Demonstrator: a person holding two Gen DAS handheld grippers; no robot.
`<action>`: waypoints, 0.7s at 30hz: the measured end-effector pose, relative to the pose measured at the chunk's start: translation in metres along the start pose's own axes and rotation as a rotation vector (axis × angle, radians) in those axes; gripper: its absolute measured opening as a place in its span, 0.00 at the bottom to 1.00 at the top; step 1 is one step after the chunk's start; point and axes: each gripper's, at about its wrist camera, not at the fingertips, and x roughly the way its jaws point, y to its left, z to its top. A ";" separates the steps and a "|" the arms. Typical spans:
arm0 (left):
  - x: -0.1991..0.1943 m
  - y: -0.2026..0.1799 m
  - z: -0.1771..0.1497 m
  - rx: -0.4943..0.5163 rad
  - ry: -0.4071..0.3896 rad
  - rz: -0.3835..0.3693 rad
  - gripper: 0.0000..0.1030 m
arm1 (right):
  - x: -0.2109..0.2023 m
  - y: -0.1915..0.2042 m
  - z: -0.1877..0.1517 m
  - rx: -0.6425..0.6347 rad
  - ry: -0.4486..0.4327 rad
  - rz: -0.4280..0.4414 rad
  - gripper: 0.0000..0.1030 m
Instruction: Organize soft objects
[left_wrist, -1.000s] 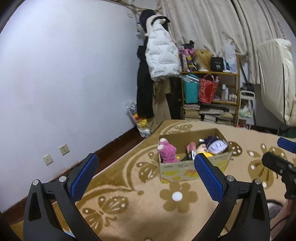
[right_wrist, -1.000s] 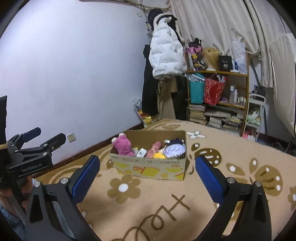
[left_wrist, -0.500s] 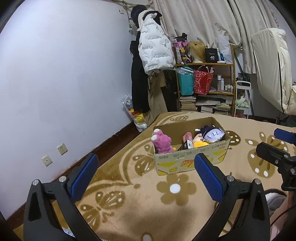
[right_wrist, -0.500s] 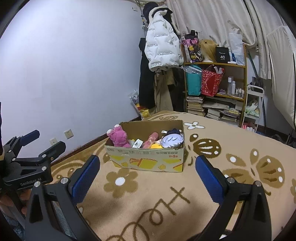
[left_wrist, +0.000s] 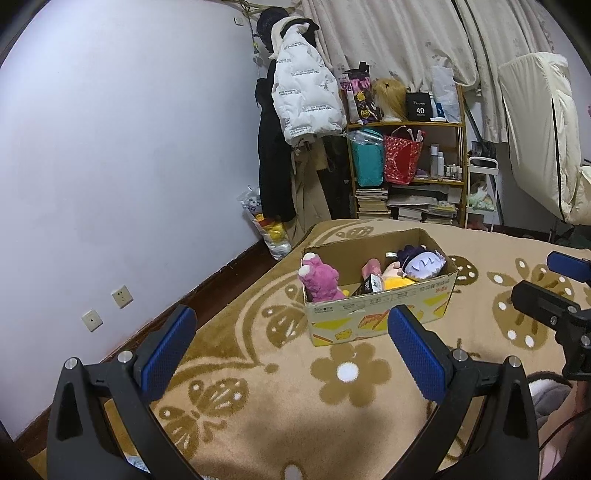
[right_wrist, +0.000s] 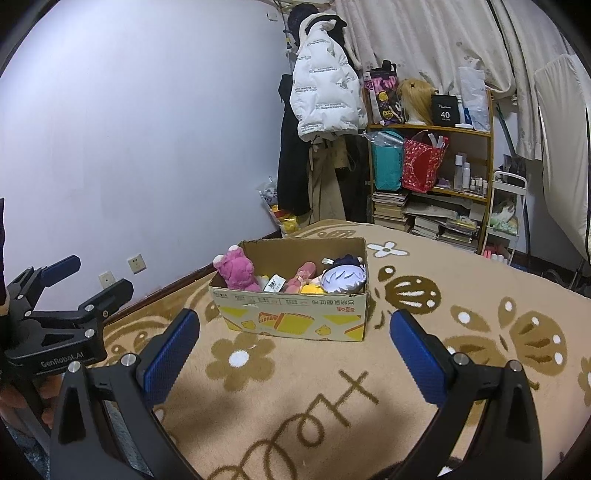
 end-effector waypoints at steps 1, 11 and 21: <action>0.000 0.000 -0.001 0.001 0.000 0.001 0.99 | 0.000 0.000 0.000 0.000 0.000 0.000 1.00; 0.005 0.001 -0.004 0.001 0.011 0.000 0.99 | -0.002 -0.003 -0.001 -0.002 0.004 -0.002 1.00; 0.014 0.001 -0.006 0.007 0.037 -0.001 0.99 | -0.002 -0.004 -0.002 0.003 0.006 -0.004 1.00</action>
